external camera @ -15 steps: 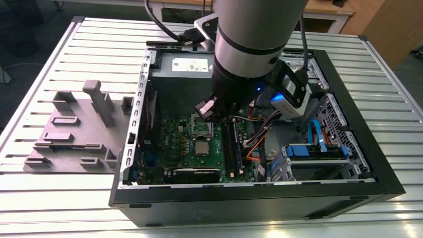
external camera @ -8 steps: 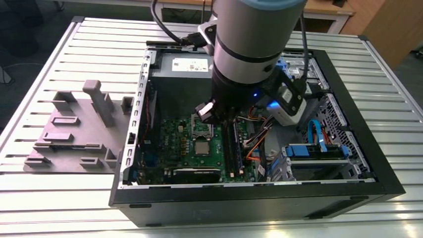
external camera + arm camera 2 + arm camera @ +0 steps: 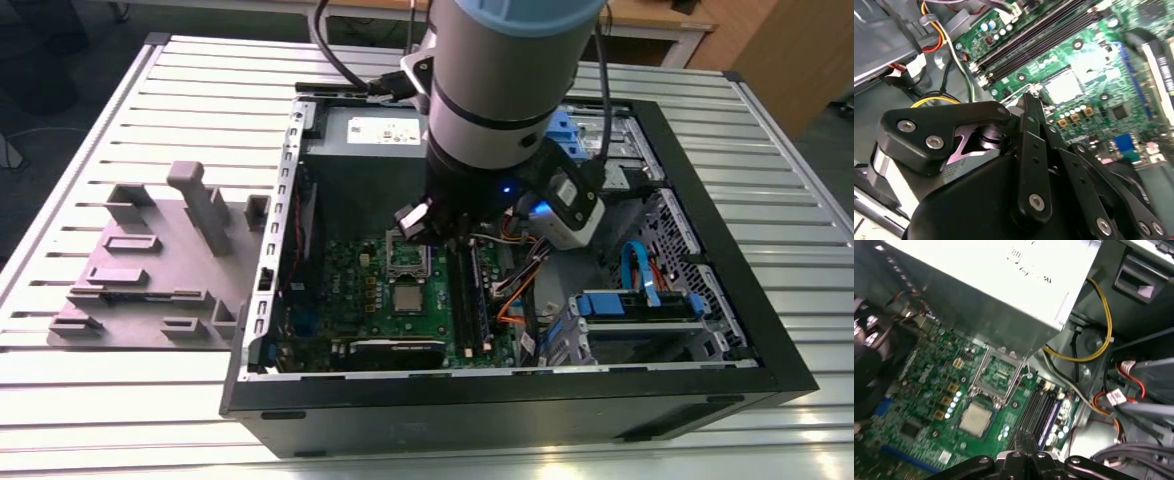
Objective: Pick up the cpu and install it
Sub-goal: 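Close the cpu cover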
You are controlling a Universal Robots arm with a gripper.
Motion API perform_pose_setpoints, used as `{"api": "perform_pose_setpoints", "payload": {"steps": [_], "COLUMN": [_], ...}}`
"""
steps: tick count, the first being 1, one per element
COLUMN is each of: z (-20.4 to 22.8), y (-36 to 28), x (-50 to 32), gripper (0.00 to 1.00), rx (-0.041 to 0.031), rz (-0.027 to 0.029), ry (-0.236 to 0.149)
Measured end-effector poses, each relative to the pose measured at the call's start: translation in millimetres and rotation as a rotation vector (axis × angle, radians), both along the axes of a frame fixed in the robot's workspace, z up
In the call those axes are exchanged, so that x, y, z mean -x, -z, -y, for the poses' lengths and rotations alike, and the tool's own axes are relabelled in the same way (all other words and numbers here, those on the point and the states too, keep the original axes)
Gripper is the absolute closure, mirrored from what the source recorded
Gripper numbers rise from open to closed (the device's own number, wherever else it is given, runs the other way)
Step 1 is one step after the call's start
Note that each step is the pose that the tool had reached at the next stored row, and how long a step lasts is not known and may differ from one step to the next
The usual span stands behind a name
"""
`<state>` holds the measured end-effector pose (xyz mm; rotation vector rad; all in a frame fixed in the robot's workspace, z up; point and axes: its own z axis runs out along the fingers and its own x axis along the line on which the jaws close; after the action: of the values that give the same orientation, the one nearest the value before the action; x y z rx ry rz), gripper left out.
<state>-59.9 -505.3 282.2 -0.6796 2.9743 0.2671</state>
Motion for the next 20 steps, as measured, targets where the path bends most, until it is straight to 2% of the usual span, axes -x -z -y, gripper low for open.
{"api": "perform_pose_setpoints", "payload": {"steps": [2,5,7,17,20], "z": [-4.6,-6.2,-6.4,-6.5,-7.8], "y": [3.8,9.2,11.7,12.2,12.4], "x": [-0.2,-0.3,-0.3,-0.3,-0.3], "gripper": [0.90,0.90,0.90,0.90,0.90], "rx": [0.0008,0.0018,0.0055,0.0057,0.0056], "rz": [0.0001,0.0001,0.0000,0.0001,0.0001], "ry": [0.001,0.002,0.003,0.003,0.003]}}
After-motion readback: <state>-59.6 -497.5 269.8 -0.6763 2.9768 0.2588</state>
